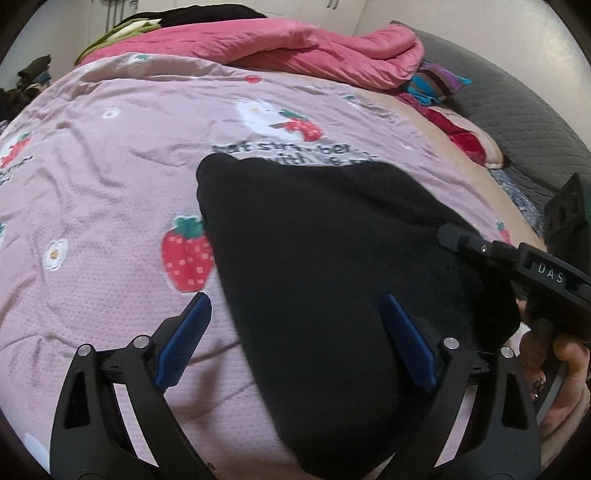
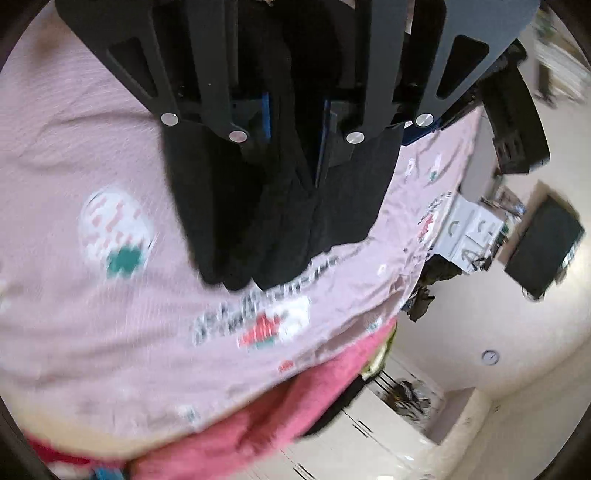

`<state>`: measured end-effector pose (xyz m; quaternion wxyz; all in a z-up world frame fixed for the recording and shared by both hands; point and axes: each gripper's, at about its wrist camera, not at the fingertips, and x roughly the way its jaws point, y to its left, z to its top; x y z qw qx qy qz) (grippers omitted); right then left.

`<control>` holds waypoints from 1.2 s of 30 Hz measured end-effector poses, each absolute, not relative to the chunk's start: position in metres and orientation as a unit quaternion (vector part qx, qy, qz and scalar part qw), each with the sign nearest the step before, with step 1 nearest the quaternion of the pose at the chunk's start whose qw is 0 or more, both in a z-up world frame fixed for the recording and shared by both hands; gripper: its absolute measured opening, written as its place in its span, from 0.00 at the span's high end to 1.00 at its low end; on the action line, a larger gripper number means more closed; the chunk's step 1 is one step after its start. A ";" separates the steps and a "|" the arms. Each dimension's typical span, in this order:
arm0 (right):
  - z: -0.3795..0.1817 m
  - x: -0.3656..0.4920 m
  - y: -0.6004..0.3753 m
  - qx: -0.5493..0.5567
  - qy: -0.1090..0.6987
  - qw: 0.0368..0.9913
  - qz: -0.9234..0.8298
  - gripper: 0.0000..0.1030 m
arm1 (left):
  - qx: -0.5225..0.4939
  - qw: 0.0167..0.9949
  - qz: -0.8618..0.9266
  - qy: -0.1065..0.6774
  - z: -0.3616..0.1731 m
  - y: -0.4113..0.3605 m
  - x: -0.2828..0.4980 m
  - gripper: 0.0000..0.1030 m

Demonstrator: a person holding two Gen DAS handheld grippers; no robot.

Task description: Fold small clothes

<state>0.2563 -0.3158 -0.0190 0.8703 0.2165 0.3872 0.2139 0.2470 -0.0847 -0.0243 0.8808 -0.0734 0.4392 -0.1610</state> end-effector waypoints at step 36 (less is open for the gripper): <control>-0.011 0.068 -0.295 0.037 0.294 0.951 0.085 0.04 | -0.080 0.908 -0.151 0.383 -0.017 -0.052 0.114 0.09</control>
